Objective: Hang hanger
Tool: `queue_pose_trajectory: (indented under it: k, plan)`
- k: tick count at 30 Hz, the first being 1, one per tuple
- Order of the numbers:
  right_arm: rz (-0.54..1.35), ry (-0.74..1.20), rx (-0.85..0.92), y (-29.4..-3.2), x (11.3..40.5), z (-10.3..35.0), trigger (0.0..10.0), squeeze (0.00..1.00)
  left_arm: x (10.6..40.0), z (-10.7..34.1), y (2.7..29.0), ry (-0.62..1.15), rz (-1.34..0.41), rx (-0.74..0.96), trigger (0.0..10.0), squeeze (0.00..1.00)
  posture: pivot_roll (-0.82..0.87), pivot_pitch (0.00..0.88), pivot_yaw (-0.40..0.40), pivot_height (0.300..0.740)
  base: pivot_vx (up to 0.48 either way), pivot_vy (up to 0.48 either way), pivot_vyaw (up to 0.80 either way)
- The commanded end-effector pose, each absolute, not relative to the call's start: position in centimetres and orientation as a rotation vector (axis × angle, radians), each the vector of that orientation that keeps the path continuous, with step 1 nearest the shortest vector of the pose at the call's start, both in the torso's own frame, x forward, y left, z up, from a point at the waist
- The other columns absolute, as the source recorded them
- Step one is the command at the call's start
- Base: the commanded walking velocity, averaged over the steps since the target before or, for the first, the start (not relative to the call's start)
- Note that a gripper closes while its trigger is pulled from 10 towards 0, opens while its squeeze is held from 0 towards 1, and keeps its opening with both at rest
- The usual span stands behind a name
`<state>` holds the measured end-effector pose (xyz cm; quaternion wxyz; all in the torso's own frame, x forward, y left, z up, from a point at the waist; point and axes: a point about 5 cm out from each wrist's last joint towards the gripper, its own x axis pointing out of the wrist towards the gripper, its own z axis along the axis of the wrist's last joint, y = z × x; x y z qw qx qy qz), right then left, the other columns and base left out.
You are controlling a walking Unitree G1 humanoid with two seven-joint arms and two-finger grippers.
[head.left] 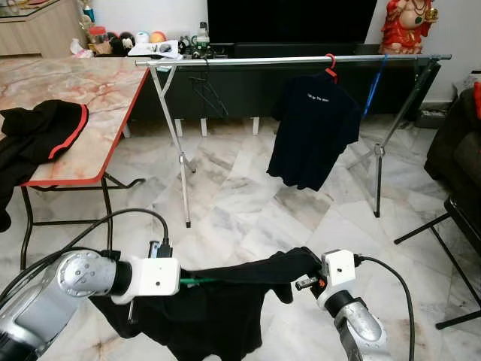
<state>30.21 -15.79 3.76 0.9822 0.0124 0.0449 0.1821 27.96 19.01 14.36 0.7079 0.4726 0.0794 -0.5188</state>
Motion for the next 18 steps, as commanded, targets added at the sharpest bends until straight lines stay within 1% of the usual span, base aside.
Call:
queue_pose_trajectory:
  k: [1,4,8,9,11,13,14,15,16,18]
  plan:
    - [0.288,0.082,0.032,-17.6,30.3,4.0,0.0,0.0,28.0,14.1,20.6,0.219,-1.111,1.089,10.0,0.0,0.1,0.083,0.006,0.74,0.0,0.0,0.0]
    - [0.289,0.083,0.03,-17.7,30.3,4.0,0.0,0.0,26.9,14.5,21.2,0.213,-1.181,1.033,10.0,0.0,0.09,0.082,0.006,0.74,0.0,0.0,0.0]
    - [0.291,0.084,0.028,-17.8,30.3,4.0,0.0,0.0,25.6,14.3,22.5,0.269,-1.255,1.035,10.0,0.0,0.09,0.078,0.005,0.74,0.0,0.0,0.0]
    - [0.296,0.085,0.026,-17.8,30.3,4.0,0.0,0.0,24.9,14.3,23.2,0.306,-1.294,1.031,10.0,0.0,0.09,0.077,0.003,0.74,0.0,0.0,0.0]
    - [0.299,0.086,0.024,-17.8,30.3,4.0,0.0,0.0,24.5,14.4,23.5,0.314,-1.317,1.008,10.0,0.0,0.1,0.075,0.003,0.74,0.0,0.0,0.0]
    - [0.3,0.086,0.025,-17.8,30.3,4.0,0.0,0.0,24.3,14.9,23.2,0.281,-1.321,0.935,10.0,0.0,0.1,0.073,0.003,0.74,0.0,0.0,0.0]
    - [0.301,0.087,0.026,-17.7,30.4,4.0,0.0,0.0,24.4,15.4,22.8,0.237,-1.314,0.866,10.0,0.0,0.1,0.072,0.002,0.74,0.0,0.0,0.0]
    - [0.305,0.087,0.028,-17.5,30.4,4.1,0.0,0.0,24.5,16.3,22.2,0.149,-1.298,0.75,10.0,0.0,0.1,0.072,0.002,0.74,0.0,0.0,0.0]
    - [0.307,0.087,0.028,-17.4,30.4,4.1,0.0,0.0,24.6,16.5,22.2,0.129,-1.295,0.727,10.0,0.0,0.1,0.072,0.002,0.74,0.0,0.0,0.0]
    - [0.314,0.087,0.03,-17.3,30.4,4.1,0.0,0.0,24.4,16.5,22.6,0.155,-1.314,0.767,10.0,0.0,0.09,0.075,-0.002,0.74,0.0,0.0,0.0]
